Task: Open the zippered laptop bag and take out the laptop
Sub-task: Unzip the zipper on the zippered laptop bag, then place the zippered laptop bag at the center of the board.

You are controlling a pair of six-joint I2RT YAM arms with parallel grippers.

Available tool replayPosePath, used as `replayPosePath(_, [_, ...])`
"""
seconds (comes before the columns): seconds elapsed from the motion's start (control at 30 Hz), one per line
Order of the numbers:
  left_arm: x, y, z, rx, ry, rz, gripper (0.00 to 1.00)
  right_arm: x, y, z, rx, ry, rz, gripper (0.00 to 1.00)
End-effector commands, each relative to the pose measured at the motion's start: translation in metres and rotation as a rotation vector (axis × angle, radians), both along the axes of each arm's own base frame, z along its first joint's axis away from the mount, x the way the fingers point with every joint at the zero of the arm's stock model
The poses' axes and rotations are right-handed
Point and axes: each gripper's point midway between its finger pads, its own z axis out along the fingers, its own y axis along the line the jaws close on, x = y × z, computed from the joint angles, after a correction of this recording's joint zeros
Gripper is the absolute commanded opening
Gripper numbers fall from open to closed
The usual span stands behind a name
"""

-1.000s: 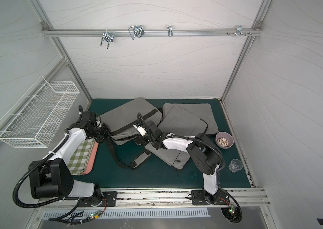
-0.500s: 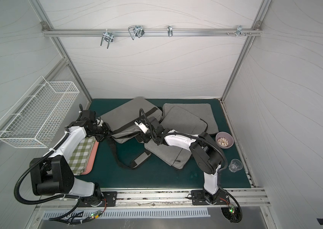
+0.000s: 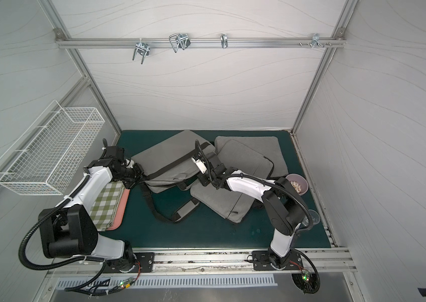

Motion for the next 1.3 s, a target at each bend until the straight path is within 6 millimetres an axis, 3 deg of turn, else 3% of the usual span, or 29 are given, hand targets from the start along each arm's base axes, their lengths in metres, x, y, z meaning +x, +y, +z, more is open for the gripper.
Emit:
replayPosePath(0.0, [0.010,0.028,0.017,0.124,-0.080,0.028,0.00,0.021,-0.047,0.001,-0.103,-0.037,-0.146,0.00])
replayPosePath(0.2, [0.004,0.028,0.008,0.138,-0.065,0.005,0.00,0.041,-0.049,0.010,-0.038,-0.063,-0.136,0.00])
replayPosePath(0.47, [0.006,0.043,0.008,0.237,-0.055,-0.028,0.00,0.089,-0.088,0.002,-0.049,-0.066,-0.209,0.00])
replayPosePath(0.73, [0.008,0.049,-0.005,0.268,-0.024,-0.045,0.00,0.134,-0.118,-0.008,-0.050,-0.013,-0.309,0.00])
replayPosePath(0.83, [0.009,0.046,-0.011,0.247,-0.013,-0.062,0.00,0.141,-0.112,-0.008,-0.030,0.011,-0.291,0.00])
replayPosePath(0.93, [0.009,0.037,-0.015,0.216,-0.010,-0.082,0.00,0.139,-0.094,-0.005,0.014,0.026,-0.216,0.00])
replayPosePath(1.0, [0.009,0.030,-0.014,0.218,-0.019,-0.107,0.06,0.136,-0.081,-0.003,0.040,0.033,-0.166,0.00])
replayPosePath(1.13, [0.008,0.019,-0.011,0.233,-0.037,-0.151,0.29,0.128,-0.060,0.004,0.061,0.036,-0.107,0.00])
replayPosePath(1.27, [0.003,0.015,-0.007,0.259,-0.053,-0.187,0.48,0.122,-0.051,0.013,0.081,0.040,-0.074,0.03])
